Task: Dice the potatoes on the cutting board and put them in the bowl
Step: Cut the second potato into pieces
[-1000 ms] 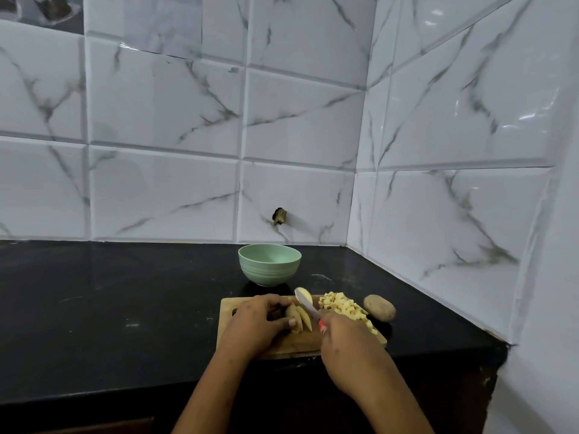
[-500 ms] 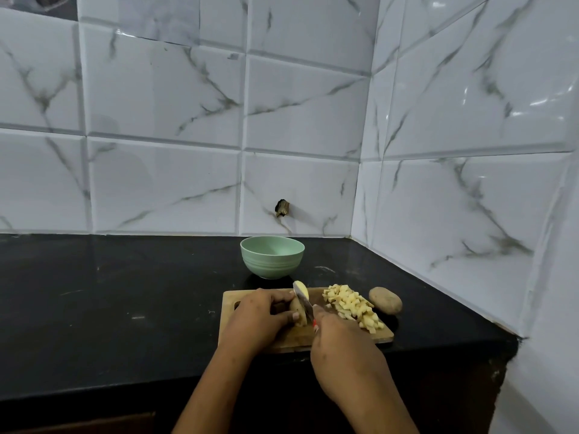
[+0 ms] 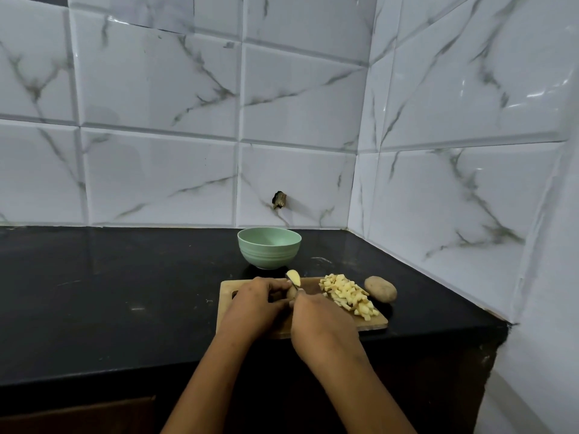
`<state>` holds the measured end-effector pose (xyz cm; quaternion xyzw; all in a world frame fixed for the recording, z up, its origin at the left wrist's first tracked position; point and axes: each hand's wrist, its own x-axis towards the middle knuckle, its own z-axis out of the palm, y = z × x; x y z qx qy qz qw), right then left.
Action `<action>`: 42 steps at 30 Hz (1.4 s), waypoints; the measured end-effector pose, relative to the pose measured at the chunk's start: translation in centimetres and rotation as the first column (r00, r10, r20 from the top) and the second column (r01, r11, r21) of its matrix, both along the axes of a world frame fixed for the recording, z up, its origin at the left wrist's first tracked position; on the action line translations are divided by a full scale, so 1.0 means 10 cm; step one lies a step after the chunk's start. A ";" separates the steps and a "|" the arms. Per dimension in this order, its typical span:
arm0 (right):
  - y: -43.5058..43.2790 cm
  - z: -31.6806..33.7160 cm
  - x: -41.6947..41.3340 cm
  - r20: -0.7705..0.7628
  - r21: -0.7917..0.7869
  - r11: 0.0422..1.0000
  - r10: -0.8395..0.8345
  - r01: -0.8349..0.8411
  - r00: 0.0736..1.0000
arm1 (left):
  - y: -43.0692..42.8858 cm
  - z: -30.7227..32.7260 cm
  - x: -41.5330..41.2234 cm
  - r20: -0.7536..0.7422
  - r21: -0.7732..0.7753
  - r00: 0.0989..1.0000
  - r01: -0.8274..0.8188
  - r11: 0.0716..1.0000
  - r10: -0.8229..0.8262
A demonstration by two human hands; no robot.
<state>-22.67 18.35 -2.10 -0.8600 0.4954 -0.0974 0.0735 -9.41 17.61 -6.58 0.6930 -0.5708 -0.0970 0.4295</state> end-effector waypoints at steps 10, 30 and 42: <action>0.03 0.04 -0.08 -0.041 0.087 0.996 -0.010 0.014 0.999 | 0.00 0.01 0.02 0.003 0.040 1.000 -0.025 0.999 0.025; 0.09 -0.17 -0.42 0.341 -0.061 0.998 0.040 -0.020 0.939 | 0.00 -0.01 0.01 0.041 0.031 0.997 -0.067 0.997 0.066; 0.10 -0.16 -0.23 0.220 -0.129 0.992 0.043 -0.015 0.975 | 0.00 0.02 0.01 0.063 0.065 0.998 -0.016 0.998 0.012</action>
